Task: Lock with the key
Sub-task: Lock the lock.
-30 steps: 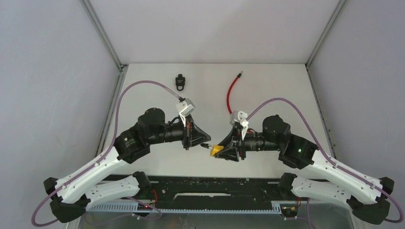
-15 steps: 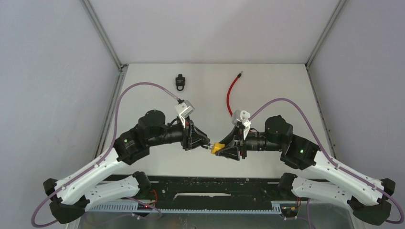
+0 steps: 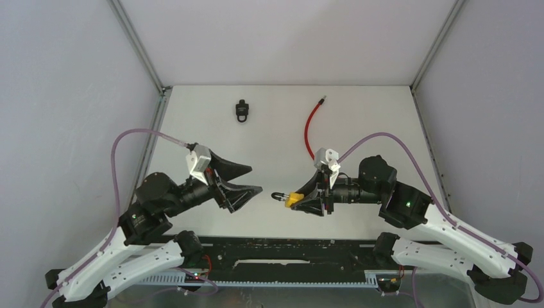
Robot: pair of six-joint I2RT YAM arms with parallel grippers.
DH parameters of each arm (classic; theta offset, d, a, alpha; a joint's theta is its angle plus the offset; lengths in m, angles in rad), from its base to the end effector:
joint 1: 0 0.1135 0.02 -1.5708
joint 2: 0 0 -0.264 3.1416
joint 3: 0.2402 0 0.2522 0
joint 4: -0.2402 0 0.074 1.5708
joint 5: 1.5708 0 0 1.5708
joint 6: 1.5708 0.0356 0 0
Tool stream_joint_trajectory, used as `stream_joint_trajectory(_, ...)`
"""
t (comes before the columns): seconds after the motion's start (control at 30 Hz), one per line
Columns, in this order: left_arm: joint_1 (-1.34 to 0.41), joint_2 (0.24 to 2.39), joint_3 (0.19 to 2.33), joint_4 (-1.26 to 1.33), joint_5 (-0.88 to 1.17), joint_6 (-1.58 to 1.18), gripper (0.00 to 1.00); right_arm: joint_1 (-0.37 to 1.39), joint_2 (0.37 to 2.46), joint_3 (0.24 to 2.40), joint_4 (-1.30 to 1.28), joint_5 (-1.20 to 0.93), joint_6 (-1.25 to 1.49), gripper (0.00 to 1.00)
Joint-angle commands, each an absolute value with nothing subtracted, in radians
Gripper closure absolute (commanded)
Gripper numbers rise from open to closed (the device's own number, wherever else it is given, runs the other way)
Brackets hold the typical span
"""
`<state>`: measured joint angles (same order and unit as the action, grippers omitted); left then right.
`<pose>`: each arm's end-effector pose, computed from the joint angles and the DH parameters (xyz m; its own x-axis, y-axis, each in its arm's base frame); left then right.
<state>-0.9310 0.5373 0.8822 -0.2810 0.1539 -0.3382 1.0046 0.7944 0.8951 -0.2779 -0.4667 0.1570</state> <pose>0.0627 -0.0934 0.3949 -0.2574 -0.2034 -0.9447 0.8466 0.4238 -0.3219 0.0813 0.1578 0.3675 -0.2484 -0.1305 -0.9598 -0.9643 0.1273 0.2323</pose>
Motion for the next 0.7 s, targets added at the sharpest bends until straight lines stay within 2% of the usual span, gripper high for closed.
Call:
stream_joint_trajectory(0.0,-0.931,0.509,0.791,-0.118,0.349,-0.235,0.23,1.001,0.794,0.981,-0.217,-0.554,0.170,1.00)
stream_joint_trajectory(0.1,-0.931,0.499,0.756,-0.057,0.402,-0.237,0.16,1.001,0.821,1.016,-0.236,-0.606,0.178,1.00)
stream_joint_trajectory(0.23,-0.931,0.507,0.752,-0.030,0.474,-0.229,0.14,1.003,0.843,1.036,-0.242,-0.632,0.187,1.00)
stream_joint_trajectory(0.67,-0.931,0.589,0.762,0.016,0.617,-0.279,0.35,1.015,0.852,1.038,-0.243,-0.613,0.189,1.00)
